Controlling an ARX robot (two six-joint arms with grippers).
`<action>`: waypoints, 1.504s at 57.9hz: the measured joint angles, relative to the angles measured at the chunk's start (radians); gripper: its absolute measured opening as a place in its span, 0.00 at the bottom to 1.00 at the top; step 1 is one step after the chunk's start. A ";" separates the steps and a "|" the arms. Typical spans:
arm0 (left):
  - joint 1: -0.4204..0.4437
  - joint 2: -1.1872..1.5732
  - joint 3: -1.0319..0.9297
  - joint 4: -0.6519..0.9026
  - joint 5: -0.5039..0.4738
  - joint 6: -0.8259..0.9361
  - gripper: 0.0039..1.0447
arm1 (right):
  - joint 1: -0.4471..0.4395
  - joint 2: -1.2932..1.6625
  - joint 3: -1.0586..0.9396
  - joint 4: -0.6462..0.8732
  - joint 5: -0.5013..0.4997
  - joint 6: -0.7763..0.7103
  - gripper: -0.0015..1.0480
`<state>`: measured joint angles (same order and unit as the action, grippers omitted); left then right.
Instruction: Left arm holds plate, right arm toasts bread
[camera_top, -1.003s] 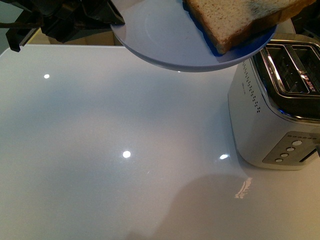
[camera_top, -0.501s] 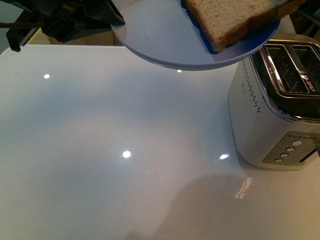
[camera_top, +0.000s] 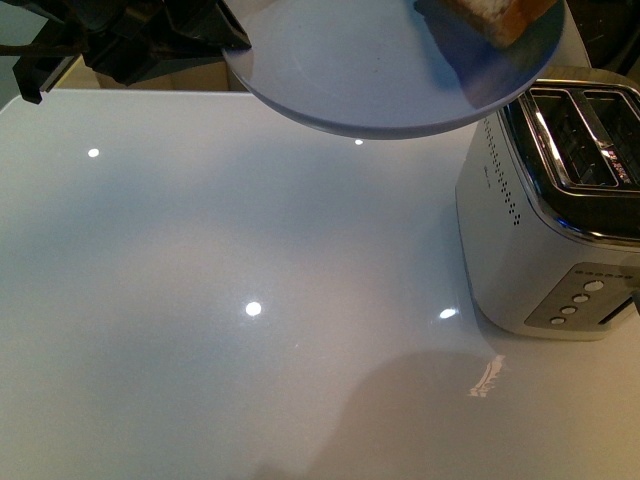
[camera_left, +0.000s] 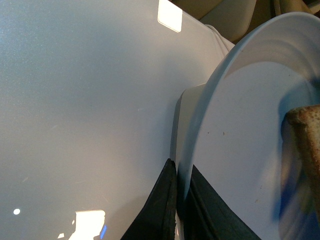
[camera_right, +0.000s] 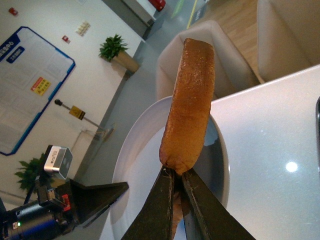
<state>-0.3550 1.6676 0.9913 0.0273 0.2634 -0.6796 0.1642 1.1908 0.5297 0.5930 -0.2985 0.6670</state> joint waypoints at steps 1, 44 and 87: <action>0.000 0.000 0.000 0.000 0.000 0.000 0.03 | -0.002 -0.011 0.003 -0.009 0.007 -0.013 0.02; 0.000 0.000 0.000 0.000 0.000 0.000 0.03 | -0.107 -0.018 0.031 0.010 0.241 -0.615 0.02; 0.000 0.000 0.000 0.000 0.000 -0.001 0.03 | -0.110 0.282 -0.058 0.186 0.316 -0.690 0.02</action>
<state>-0.3550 1.6676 0.9913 0.0277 0.2638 -0.6804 0.0540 1.4731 0.4717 0.7792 0.0174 -0.0227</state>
